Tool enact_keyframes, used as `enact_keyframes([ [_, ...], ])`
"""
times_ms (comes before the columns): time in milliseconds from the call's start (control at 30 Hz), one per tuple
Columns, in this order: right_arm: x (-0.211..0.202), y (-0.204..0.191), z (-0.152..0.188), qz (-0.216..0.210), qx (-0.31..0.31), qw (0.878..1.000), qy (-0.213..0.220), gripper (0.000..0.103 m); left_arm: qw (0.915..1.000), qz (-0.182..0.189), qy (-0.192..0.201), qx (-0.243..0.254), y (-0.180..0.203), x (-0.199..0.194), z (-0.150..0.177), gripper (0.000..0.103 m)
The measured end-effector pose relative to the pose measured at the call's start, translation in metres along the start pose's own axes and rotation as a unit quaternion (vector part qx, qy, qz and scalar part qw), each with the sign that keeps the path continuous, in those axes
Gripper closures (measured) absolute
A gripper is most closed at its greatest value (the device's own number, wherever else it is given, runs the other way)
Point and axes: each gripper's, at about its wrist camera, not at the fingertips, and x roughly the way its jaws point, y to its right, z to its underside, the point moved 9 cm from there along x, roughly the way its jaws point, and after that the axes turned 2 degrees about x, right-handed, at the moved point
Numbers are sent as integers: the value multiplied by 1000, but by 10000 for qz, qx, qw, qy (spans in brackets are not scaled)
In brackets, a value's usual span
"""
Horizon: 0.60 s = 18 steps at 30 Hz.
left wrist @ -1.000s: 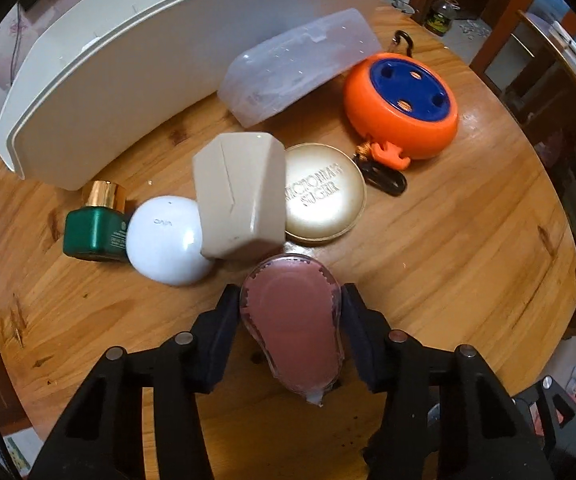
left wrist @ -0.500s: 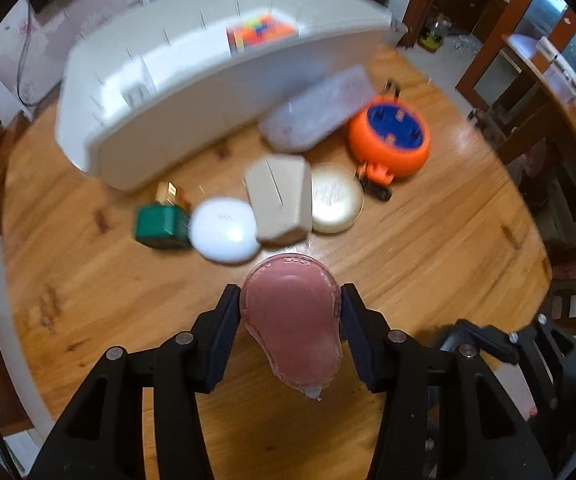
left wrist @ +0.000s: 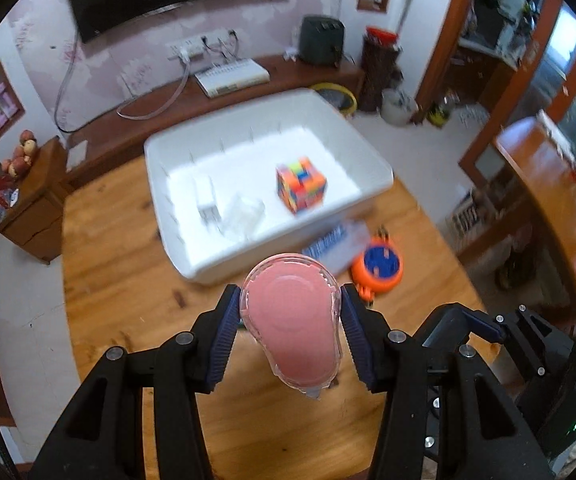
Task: Organize rigid objects
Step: 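Carry the pink brush and black adapter over the white bin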
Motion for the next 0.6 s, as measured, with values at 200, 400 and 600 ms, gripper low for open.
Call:
enact_keyframes([
  [200,-26,2,-73,-29,-53,9983,576,41,9983,-295,497,-99,-19,-33,-51,50],
  [400,-47,-1,-153,37,-178,9934,1135,41,9950,-427,883,-204,-32,-49,-101,49],
  [600,-57,11,-224,29,-15,9875,1573,41,9907,-526,1195,-383,-44,-47,-148,49],
])
